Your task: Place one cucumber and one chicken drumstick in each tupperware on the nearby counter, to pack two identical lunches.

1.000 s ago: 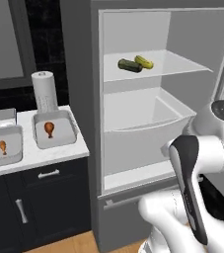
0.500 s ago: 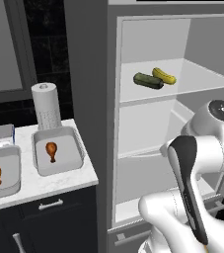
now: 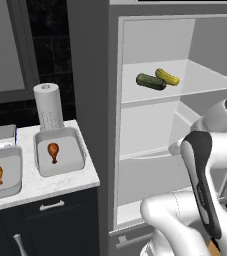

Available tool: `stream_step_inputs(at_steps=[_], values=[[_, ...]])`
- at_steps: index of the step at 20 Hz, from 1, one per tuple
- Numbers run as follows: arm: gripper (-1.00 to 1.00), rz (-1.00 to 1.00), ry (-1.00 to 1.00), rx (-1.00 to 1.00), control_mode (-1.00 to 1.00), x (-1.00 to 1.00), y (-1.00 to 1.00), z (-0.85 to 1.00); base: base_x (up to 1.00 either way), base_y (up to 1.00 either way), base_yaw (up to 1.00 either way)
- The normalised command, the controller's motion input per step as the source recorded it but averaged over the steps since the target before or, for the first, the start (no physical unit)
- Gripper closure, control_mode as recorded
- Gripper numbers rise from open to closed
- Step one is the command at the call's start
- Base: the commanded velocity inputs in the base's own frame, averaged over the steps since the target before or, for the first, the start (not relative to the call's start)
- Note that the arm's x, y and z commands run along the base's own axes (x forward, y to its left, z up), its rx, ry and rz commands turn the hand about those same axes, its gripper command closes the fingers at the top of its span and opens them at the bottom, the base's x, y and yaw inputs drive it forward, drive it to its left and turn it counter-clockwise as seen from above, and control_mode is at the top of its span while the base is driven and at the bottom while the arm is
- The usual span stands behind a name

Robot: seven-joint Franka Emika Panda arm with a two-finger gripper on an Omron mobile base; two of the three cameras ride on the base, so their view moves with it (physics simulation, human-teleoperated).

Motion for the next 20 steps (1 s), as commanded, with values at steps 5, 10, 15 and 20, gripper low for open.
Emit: stream_step_inputs(at_steps=[5, 10, 15, 20], values=[[-1.0, 0.03, -0.04, 0.0, -1.0, 0.25, 0.0, 0.14, 0.0, 0.0, 0.0], [-1.0, 0.0, -0.14, 0.0, -1.0, 0.39, 0.07, 0.56, 0.0, 0.0, 0.0], [-1.0, 0.0, -0.09, 0.01, -1.0, 0.39, 0.0, 0.65, 0.0, 0.0, 0.0], [-1.0, 0.0, -0.04, 0.03, -1.0, 0.32, 0.0, 0.63, 0.0, 0.0, 0.0]])
